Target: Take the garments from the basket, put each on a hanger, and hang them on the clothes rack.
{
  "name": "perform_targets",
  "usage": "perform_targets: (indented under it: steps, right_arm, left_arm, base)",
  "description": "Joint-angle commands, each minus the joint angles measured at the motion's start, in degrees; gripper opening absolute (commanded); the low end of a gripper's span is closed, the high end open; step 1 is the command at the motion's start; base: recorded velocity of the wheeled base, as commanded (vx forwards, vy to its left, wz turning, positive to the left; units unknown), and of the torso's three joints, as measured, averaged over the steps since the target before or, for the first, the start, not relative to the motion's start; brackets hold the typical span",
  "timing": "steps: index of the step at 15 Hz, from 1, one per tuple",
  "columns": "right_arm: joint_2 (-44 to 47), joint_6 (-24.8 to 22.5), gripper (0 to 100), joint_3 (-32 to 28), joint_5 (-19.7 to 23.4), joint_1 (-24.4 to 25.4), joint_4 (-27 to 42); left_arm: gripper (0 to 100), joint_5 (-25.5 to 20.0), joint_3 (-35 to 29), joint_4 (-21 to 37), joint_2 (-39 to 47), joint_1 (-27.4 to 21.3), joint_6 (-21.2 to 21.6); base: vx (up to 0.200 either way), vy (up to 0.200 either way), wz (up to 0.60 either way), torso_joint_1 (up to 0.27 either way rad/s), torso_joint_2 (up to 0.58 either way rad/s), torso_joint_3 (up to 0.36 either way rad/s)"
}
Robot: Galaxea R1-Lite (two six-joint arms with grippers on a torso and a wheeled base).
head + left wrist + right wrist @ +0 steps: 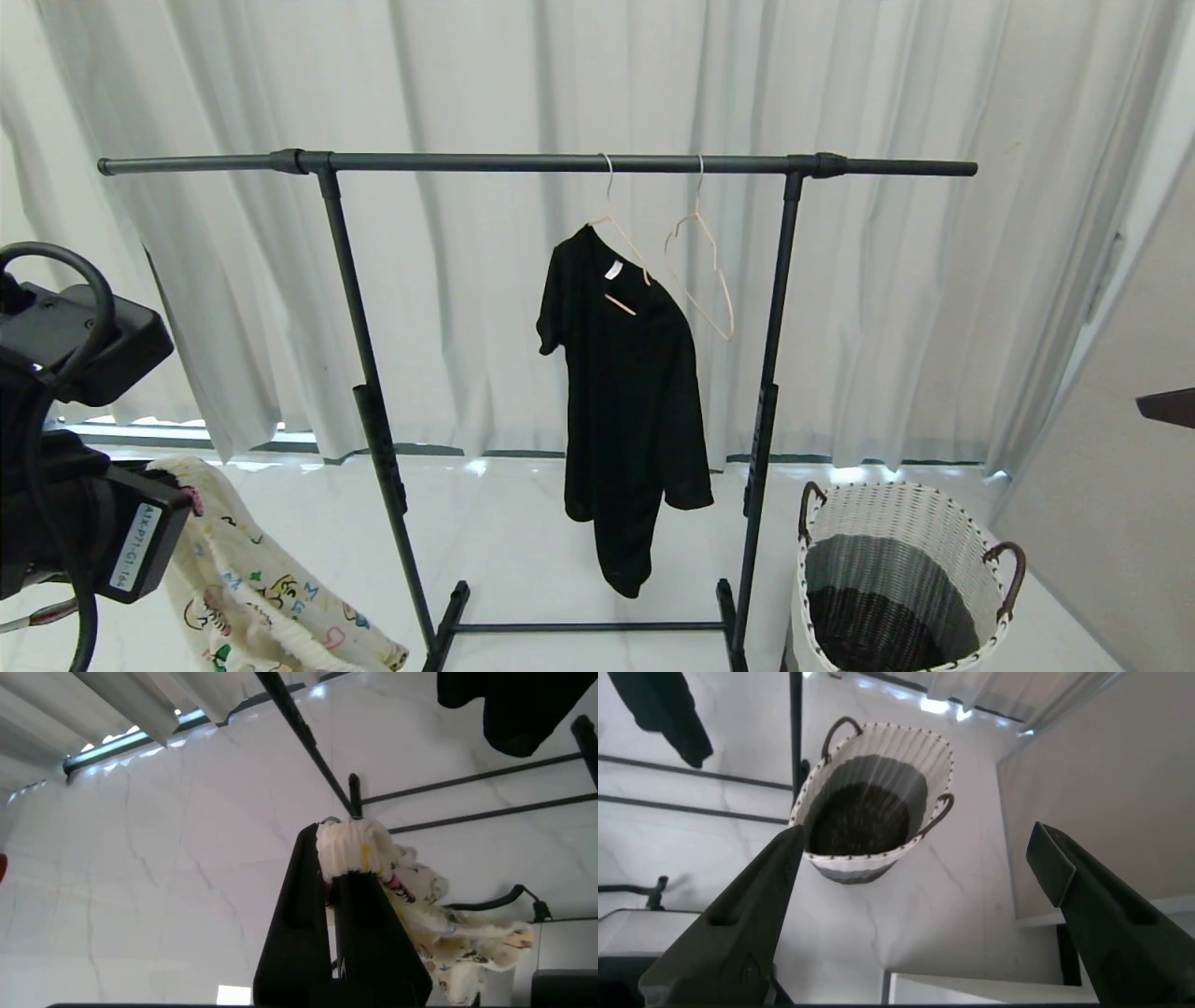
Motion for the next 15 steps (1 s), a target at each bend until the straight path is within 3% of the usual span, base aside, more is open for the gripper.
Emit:
perform_targets:
  steps: [1, 12, 15]
  right_arm:
    - [0.2, 0.0, 100, 0.0, 0.0, -0.1, 0.0]
    - [-1.4, -0.5, 100, 4.4, -0.7, -0.4, -5.4]
    - [-1.3, -0.7, 100, 4.5, -0.7, -0.5, -5.4]
  left_arm:
    - [0, 0.0, 0.1, 0.0, -0.5, 0.0, 0.0]
    - [0, 0.7, 0.3, 0.0, -0.7, 0.1, -0.1]
    - [0, 0.9, 0.4, 0.0, -1.0, 0.1, -0.1]
  base:
    - [0.0, 0.0, 0.0, 0.198, -0.47, -0.266]
    - [0.0, 0.0, 0.0, 0.227, -0.5, -0.275]
    - [0.0, 0.067, 0.0, 0.077, -0.17, -0.093]
